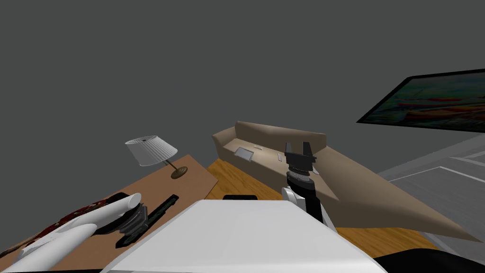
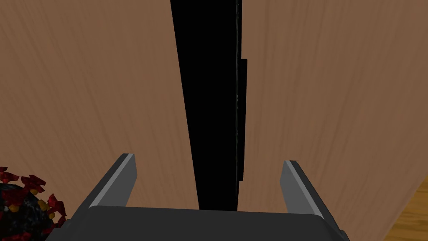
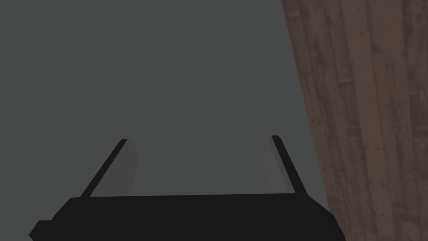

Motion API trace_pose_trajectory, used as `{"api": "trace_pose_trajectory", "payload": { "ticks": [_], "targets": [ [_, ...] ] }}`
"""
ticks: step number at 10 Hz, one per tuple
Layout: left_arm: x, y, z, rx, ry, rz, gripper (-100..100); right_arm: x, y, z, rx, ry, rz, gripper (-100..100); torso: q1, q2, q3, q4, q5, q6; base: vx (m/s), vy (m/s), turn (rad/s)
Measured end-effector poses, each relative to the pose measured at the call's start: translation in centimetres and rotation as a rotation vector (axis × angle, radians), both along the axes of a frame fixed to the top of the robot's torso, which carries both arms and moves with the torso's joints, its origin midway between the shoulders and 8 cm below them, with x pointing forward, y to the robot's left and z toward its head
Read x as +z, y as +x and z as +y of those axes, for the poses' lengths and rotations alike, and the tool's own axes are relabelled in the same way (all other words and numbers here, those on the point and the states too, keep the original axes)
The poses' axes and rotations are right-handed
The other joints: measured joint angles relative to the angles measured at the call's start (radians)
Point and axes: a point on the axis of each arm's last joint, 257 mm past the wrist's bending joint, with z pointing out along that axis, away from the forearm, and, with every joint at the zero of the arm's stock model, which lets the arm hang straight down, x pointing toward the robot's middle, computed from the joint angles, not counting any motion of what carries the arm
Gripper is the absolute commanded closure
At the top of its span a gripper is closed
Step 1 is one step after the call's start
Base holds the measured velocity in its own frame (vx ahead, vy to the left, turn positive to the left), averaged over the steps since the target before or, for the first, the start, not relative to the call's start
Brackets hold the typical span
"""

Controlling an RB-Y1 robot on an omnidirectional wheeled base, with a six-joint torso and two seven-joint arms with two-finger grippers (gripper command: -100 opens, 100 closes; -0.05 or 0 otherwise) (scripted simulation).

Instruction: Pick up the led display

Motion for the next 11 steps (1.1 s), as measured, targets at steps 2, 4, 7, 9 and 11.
{"api": "trace_pose_trajectory", "payload": {
  "ticks": [2,4,7,9,11],
  "targets": [
    [-0.2,-1.3,-0.2,0.039,-0.032,0.022,-100,0.0,0.0,0.0,0.0,0.0,0.0,0,0.0,0.0,0.0,0.0,0.0,0.0,0.038,0.011,-0.078],
    [-0.3,-2.8,-0.7,0.08,-0.074,0.045,-100,0.0,0.0,0.0,0.0,0.0,0.0,0,0.0,-0.001,0.0,0.0,0.0,0.0,0.037,0.014,-0.056],
    [-0.2,-3.6,-1.0,0.1,-0.094,0.056,-100,0.0,0.0,0.0,0.0,0.0,0.0,0,-0.001,0.002,0.001,0.0,0.0,0.0,-0.007,0.009,-0.1],
    [-0.7,-4.9,-1.2,0.122,-0.093,0.051,-100,0.0,0.0,0.0,0.0,0.0,0.0,0,0.001,0.005,0.003,0.001,0.0,0.0,-0.058,0.033,-0.295],
    [-1.1,-6.7,-1.5,0.151,-0.094,0.045,-100,0.0,0.0,0.0,0.0,0.0,0.0,0,0.002,0.006,0.003,0.001,0.001,-0.001,-0.05,0.035,-0.232]
  ]
}}
